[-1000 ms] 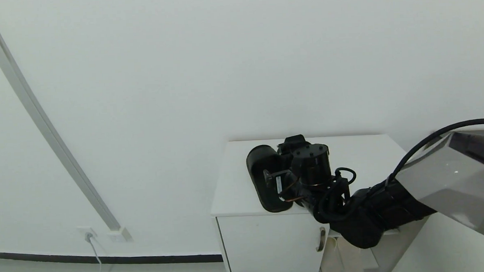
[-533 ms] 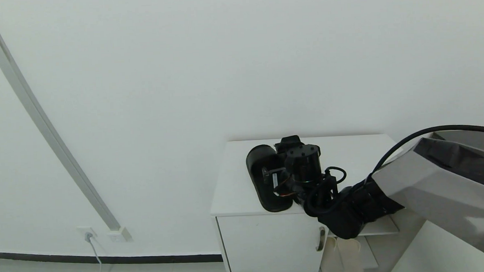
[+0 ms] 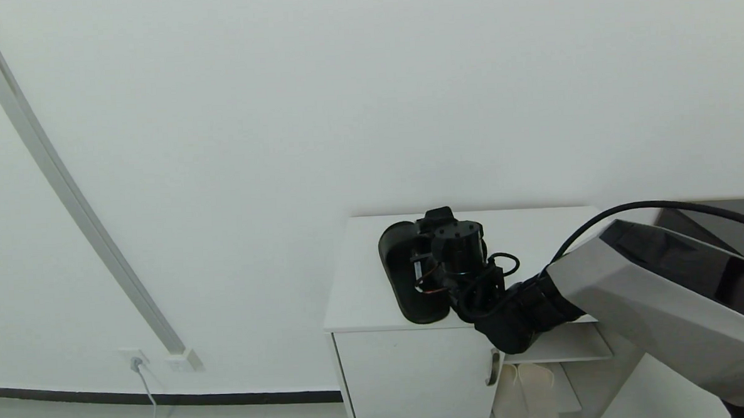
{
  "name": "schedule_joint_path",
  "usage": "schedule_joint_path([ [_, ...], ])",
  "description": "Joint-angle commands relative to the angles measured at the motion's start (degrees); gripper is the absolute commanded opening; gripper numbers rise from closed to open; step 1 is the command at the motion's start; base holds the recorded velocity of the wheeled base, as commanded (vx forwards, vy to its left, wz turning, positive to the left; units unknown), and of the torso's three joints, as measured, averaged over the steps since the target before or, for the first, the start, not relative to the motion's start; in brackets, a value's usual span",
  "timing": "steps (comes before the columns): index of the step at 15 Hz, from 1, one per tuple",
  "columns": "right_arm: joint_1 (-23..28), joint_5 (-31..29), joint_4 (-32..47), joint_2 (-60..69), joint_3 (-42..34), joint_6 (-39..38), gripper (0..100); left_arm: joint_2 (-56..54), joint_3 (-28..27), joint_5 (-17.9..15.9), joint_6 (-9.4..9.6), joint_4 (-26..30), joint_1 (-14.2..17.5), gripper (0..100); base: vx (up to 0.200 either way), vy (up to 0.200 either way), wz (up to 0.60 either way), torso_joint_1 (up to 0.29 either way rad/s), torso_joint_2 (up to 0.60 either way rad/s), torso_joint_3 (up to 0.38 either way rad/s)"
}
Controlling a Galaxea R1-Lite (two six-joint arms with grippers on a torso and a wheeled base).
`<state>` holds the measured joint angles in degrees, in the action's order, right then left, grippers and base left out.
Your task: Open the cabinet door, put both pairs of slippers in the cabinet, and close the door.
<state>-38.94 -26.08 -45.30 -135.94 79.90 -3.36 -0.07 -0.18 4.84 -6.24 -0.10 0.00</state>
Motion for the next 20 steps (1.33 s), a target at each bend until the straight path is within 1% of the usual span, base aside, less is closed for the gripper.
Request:
schedule_joint_path([
  [1,0.35,-0.03,0.04,-0.73,0.70,0.02,0,0.07,0.01,-0.01,0.00,0.01,0.00,0,0.000,0.000,0.00,0.000,0.00,0.000],
  [5,0.09,-0.03,-0.14,1.29,-0.09,0.11,0,0.07,0.01,-0.01,-0.09,0.01,0.00,0,0.000,0.000,0.00,0.000,0.00,0.000],
  [7,-0.09,0.06,-0.14,4.98,-2.64,0.11,0,0.07,0.01,-0.01,-0.09,0.01,0.00,0,0.000,0.000,0.00,0.000,0.00,0.000],
  [8,-0.17,1.47,-0.23,7.35,-4.93,0.11,0,0.07,0.01,-0.01,-0.09,0.01,0.00,0,0.000,0.000,0.00,0.000,0.00,0.000],
  [9,-0.17,4.37,-0.23,11.13,-8.97,0.11,0,0.07,0.01,0.17,-0.09,0.01,0.00,0,0.000,0.000,0.00,0.000,0.00,0.000],
  [11,-0.35,9.11,-0.31,20.27,-20.31,0.11,0,0.07,0.01,0.17,-0.09,-0.08,0.00,0,0.000,0.000,0.00,0.000,0.00,0.000],
  [13,-0.35,16.67,0.21,29.85,-31.29,0.46,0,0.07,0.01,0.26,0.00,-0.08,0.00,0,0.000,0.000,0.00,0.000,0.00,0.000],
  [14,-0.35,18.69,0.56,34.25,-35.34,1.43,0,0.07,0.01,0.17,0.00,-0.08,0.00,0,0.000,0.000,0.00,0.000,0.00,0.000],
  [15,-0.26,19.31,0.83,36.18,-37.01,1.61,0,0.07,0.01,0.17,0.00,-0.08,0.00,0,0.000,0.000,0.00,0.000,0.00,0.000],
  [16,-0.35,19.75,2.85,39.26,-39.12,1.87,0,0.07,0.01,0.08,0.00,0.01,0.00,0,0.000,0.000,0.00,0.000,0.00,0.000],
  [20,-1.41,19.84,3.11,38.99,-40.43,1.87,0,0.07,0.01,0.08,0.00,-0.08,0.00,0,0.000,0.000,0.00,0.000,0.00,0.000],
])
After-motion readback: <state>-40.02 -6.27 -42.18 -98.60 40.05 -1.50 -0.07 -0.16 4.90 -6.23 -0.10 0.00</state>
